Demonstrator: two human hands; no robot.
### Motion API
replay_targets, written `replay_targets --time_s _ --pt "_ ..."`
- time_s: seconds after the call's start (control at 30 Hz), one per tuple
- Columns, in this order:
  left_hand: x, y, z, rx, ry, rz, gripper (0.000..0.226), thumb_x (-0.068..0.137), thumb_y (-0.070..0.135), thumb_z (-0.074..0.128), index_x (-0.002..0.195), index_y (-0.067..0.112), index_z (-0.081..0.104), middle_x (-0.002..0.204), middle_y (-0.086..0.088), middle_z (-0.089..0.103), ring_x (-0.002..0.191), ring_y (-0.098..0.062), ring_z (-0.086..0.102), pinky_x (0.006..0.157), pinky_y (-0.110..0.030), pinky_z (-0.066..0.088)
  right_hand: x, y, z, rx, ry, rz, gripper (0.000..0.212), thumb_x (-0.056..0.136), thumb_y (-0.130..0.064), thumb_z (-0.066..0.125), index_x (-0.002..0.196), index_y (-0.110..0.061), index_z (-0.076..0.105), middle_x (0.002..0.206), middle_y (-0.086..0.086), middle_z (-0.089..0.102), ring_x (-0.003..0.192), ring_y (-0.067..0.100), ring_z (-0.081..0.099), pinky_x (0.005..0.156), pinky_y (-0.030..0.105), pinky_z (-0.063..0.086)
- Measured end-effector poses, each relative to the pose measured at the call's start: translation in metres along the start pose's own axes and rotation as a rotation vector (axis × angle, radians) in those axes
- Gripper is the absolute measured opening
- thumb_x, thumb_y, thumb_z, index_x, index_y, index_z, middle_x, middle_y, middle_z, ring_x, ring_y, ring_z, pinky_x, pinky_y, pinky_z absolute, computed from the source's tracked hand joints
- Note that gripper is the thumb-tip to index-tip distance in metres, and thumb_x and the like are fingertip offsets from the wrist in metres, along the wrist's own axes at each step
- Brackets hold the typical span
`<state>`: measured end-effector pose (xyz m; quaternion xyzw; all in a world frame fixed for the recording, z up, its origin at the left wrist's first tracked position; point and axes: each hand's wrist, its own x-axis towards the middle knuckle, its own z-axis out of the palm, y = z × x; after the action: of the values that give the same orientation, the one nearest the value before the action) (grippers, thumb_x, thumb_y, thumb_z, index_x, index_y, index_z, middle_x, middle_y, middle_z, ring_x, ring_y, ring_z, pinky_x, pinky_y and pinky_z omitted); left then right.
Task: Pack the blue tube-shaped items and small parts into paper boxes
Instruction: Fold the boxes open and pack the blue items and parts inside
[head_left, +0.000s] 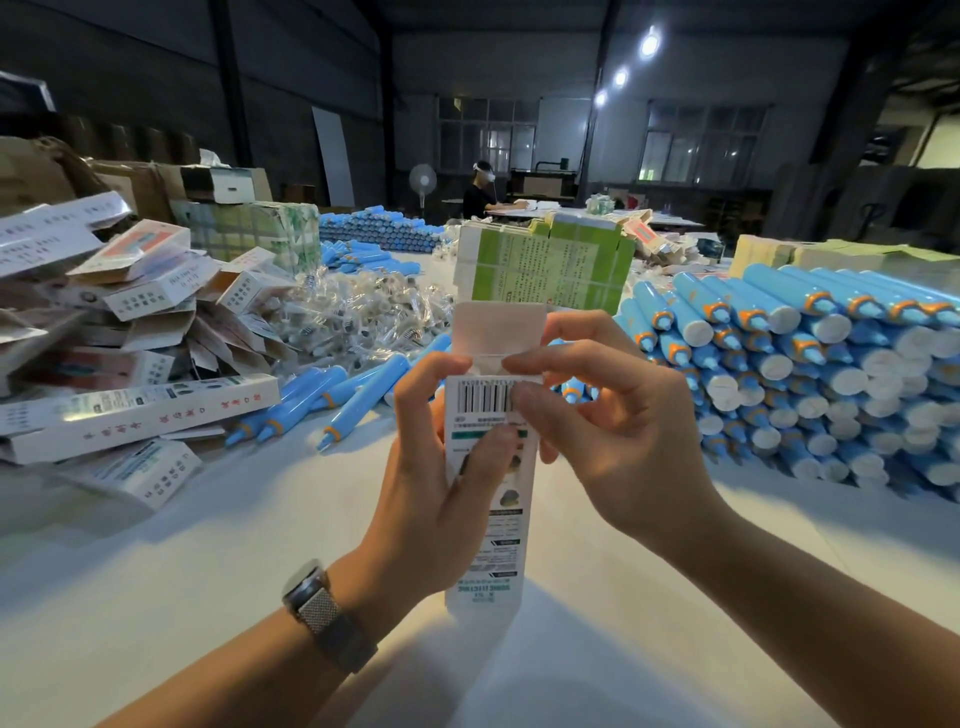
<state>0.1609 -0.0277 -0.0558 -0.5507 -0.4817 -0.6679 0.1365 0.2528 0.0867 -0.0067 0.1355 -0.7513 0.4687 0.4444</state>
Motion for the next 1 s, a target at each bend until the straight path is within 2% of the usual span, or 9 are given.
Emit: replay_targets --time_s 0.13,0.3,0.43,0.5,0.6,0.67,0.8,0.9,1.0 --pt "0.001 0.0 0.002 0.011 0.009 -0.02 0.045 0.096 0.026 0.05 0.124 0.056 0.031 0.101 0.016 0.067 0.075 -0.008 0.066 0.066 -0.018 0.051 0.003 -0.002 -0.004 -0.045 -0.016 -0.024 0.043 0.084 -0.025 0.071 0.113 -0.045 0.047 0.102 -0.011 0.062 0.08 0.012 0.061 0.051 0.043 0.053" --pt "0.0 0.003 0.003 -0.027 -0.013 -0.013 0.04 0.099 0.022 0.048 0.126 0.045 0.03 0.108 0.011 0.062 0.081 -0.011 0.067 0.069 -0.02 0.053 0.005 -0.002 -0.006 -0.285 -0.079 -0.119 0.02 0.092 -0.027 0.059 0.112 -0.032 0.062 0.109 -0.023 0.054 0.091 0.015 0.06 0.054 0.041 0.054" --pt "0.003 0.004 0.007 -0.112 -0.015 -0.058 0.05 0.102 0.018 0.051 0.133 0.046 0.023 0.151 -0.015 0.034 0.112 -0.01 0.063 0.086 -0.024 0.053 0.003 0.001 -0.007 -0.283 -0.087 -0.102 0.016 0.092 -0.022 0.061 0.106 -0.029 0.066 0.111 -0.016 0.055 0.096 0.02 0.06 0.053 0.045 0.053" --pt "0.002 0.004 0.006 -0.161 -0.003 -0.128 0.065 0.099 0.017 0.052 0.14 0.048 0.012 0.16 -0.004 0.021 0.125 -0.01 0.058 0.094 -0.029 0.052 0.003 0.001 -0.009 -0.274 -0.091 -0.094 0.018 0.091 -0.015 0.063 0.104 -0.029 0.066 0.111 -0.013 0.056 0.095 0.02 0.061 0.052 0.045 0.052" --pt "0.003 0.008 0.003 -0.169 -0.084 -0.161 0.062 0.099 0.025 0.054 0.135 0.064 0.022 0.129 0.013 0.058 0.101 -0.012 0.068 0.082 -0.027 0.055 0.005 -0.003 -0.012 -0.257 -0.118 -0.092 0.021 0.089 -0.011 0.065 0.101 -0.029 0.068 0.11 -0.009 0.057 0.094 0.02 0.061 0.058 0.044 0.055" --pt "0.004 0.01 0.002 -0.142 -0.108 -0.139 0.05 0.096 0.026 0.051 0.129 0.059 0.032 0.106 0.012 0.066 0.084 -0.013 0.07 0.074 -0.022 0.055 0.007 -0.008 -0.012 -0.234 -0.128 -0.096 0.015 0.089 -0.013 0.066 0.098 -0.025 0.067 0.107 -0.005 0.059 0.095 0.019 0.062 0.062 0.038 0.057" --pt "0.003 0.014 0.006 -0.162 -0.078 -0.148 0.044 0.094 0.022 0.056 0.12 0.053 0.038 0.098 0.005 0.069 0.077 -0.014 0.071 0.069 -0.023 0.056 0.009 -0.017 -0.012 -0.158 -0.144 -0.094 0.004 0.09 -0.02 0.063 0.086 -0.02 0.065 0.097 -0.001 0.062 0.093 0.015 0.063 0.068 0.024 0.05" --pt "0.001 0.015 0.01 -0.132 -0.055 -0.138 0.05 0.095 0.006 0.059 0.12 0.039 0.031 0.098 0.014 0.07 0.076 -0.005 0.07 0.067 -0.017 0.054 0.008 -0.019 -0.012 -0.141 -0.152 -0.091 0.004 0.087 -0.017 0.069 0.086 -0.019 0.066 0.097 0.001 0.061 0.09 0.021 0.062 0.064 0.037 0.053" --pt "0.001 0.014 0.011 -0.178 -0.055 -0.19 0.049 0.093 0.004 0.056 0.124 0.032 0.031 0.106 0.013 0.069 0.079 -0.009 0.071 0.069 -0.02 0.056 0.006 -0.017 -0.012 -0.164 -0.153 -0.038 0.015 0.082 -0.011 0.072 0.094 -0.019 0.067 0.101 -0.003 0.059 0.089 0.025 0.06 0.062 0.048 0.051"
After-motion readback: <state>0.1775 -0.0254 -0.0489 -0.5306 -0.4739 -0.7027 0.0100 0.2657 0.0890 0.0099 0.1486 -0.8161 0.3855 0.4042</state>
